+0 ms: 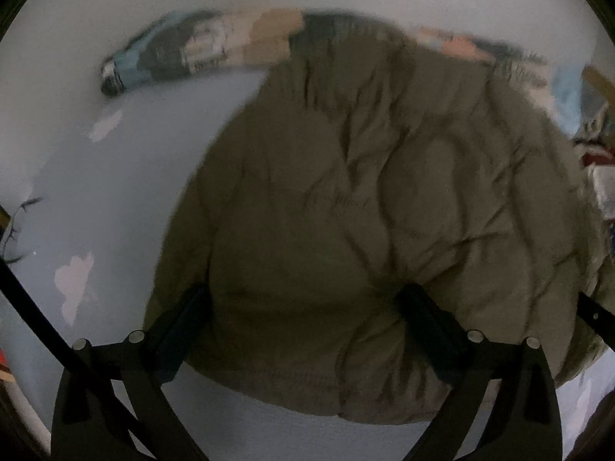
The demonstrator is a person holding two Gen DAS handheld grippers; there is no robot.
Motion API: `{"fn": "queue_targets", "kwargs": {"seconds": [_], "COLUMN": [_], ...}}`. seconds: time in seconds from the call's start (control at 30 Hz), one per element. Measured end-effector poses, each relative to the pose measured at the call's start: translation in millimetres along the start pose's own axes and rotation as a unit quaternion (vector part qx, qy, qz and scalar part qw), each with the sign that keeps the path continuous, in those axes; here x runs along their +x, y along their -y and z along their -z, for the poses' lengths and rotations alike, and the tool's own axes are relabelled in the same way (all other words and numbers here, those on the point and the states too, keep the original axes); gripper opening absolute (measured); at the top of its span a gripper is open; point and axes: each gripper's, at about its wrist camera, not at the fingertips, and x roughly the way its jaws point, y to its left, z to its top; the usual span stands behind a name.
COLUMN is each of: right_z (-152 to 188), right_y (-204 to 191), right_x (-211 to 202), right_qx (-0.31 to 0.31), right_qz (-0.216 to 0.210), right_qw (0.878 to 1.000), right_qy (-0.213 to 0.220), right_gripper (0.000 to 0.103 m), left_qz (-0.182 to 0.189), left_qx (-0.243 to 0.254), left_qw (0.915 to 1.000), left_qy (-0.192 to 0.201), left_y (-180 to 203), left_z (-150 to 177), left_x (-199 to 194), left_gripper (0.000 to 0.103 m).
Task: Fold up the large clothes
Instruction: 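Lower the hem onto the folded jacket with both tools, then open both tools and release the hem on the folded jacket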
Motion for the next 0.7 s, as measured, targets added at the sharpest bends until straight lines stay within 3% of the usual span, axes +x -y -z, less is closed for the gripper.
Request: {"fn": "queue_targets", "kwargs": {"seconds": [0.13, 0.3, 0.5, 0.7], "right_z": [-6, -11, -5, -1], "right_y": [6, 32, 71, 66], "right_x": [-31, -57, -34, -24], "right_qx": [0.03, 0.054, 0.114, 0.102], "right_qz": [-0.03, 0.022, 0.045, 0.063], "right_qw": [0.999, 0.995, 0.992, 0.993], "right_qy": [0.031, 0.08, 0.031, 0.015], "right_gripper": [0.049, 0.049, 0.043, 0.043], "left_qz": [0.015, 0.022, 0.009, -0.003], "left_qx": [0.024, 0.072, 0.093, 0.106], "left_qw": [0.9983, 0.9962, 0.9954, 0.9936], "left_qy": [0.052, 0.043, 0.022, 0.038], "left_y": [15, 46, 56, 58], "left_z": [-1, 11, 16, 16], "left_x": [-24, -22, -2, -4], "left_gripper": [0.1, 0.1, 0.1, 0.1]}}
